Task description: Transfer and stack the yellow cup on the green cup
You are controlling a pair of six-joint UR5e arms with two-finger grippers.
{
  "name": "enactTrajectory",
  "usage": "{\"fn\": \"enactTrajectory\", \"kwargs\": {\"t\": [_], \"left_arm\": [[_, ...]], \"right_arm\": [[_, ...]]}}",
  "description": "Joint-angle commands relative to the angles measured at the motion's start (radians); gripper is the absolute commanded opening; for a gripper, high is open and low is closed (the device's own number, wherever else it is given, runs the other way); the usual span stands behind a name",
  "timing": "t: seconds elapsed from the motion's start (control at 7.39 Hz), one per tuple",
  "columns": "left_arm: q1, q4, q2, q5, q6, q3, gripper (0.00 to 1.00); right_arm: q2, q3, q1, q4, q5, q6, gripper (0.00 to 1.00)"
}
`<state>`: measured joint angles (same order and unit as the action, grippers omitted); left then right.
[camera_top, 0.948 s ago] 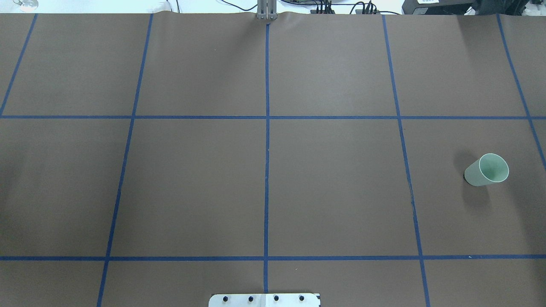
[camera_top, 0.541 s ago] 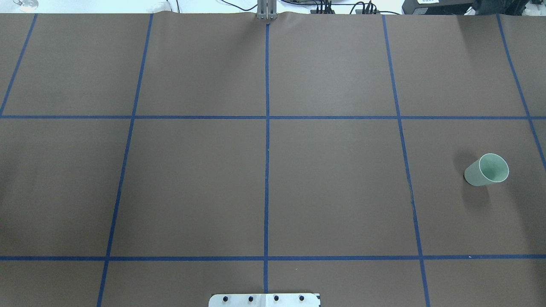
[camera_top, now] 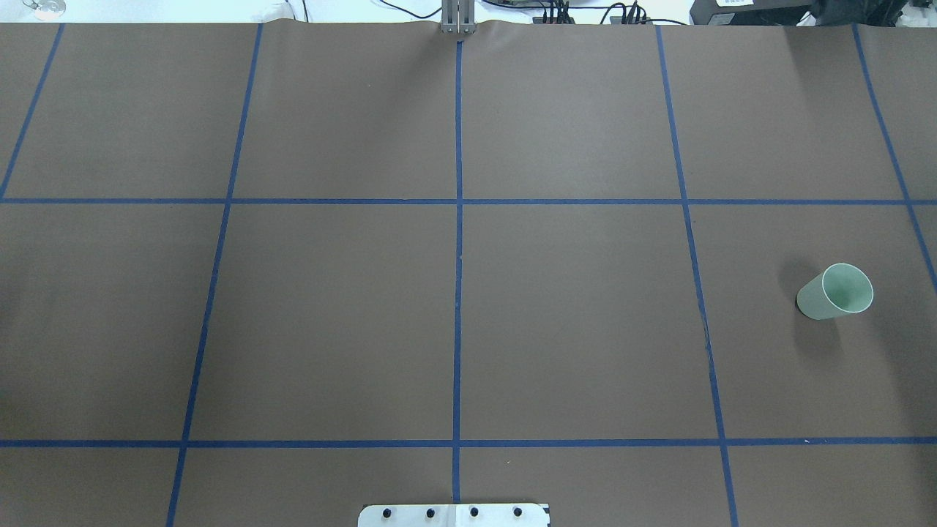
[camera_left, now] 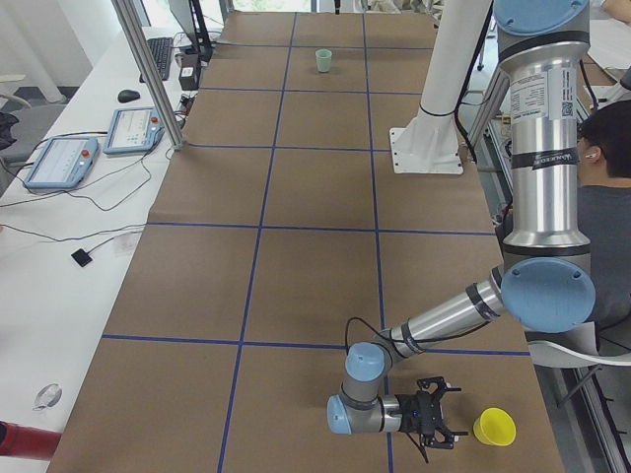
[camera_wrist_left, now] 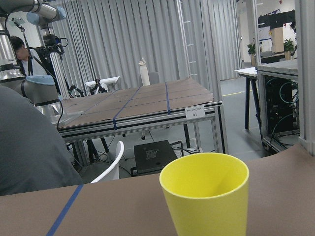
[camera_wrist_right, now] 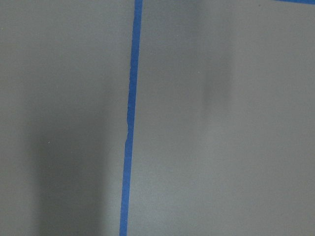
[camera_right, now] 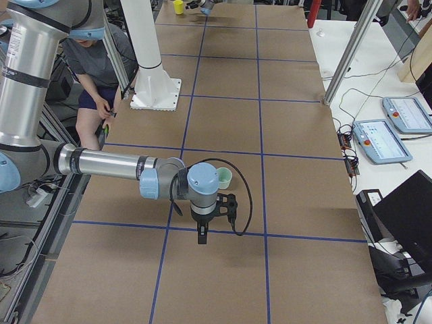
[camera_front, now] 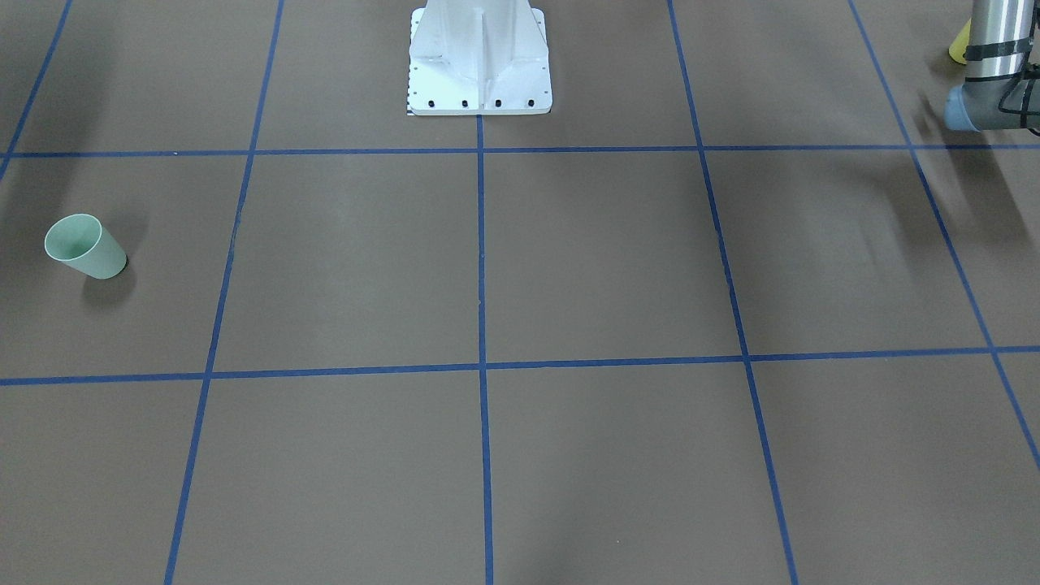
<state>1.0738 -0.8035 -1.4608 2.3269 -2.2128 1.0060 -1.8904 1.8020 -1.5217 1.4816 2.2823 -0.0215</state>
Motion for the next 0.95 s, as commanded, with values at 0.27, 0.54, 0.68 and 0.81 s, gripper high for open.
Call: {"fn": "enactTrajectory", "kwargs": {"t": [0.27, 0.54, 0.68, 0.81], "left_arm": [[0.0, 0.018, 0.005, 0.009, 0.053, -0.004, 1.0], [0.0, 0.018, 0.014, 0.012, 0.065, -0.007, 1.0], [0.0, 0.018, 0.02, 0.026, 0.08, -0.007, 1.0], [0.0, 0.018, 0.022, 0.028, 0.081, -0.007, 1.0]], "right_arm": [[0.004, 0.0, 0.002, 0.0, -0.001, 0.0, 0.99], [0.004, 0.0, 0.002, 0.0, 0.0, 0.0, 0.99], [0.004, 0.0, 0.002, 0.0, -0.001, 0.0, 0.99], [0.004, 0.0, 0.0, 0.0, 0.0, 0.0, 0.99]]}}
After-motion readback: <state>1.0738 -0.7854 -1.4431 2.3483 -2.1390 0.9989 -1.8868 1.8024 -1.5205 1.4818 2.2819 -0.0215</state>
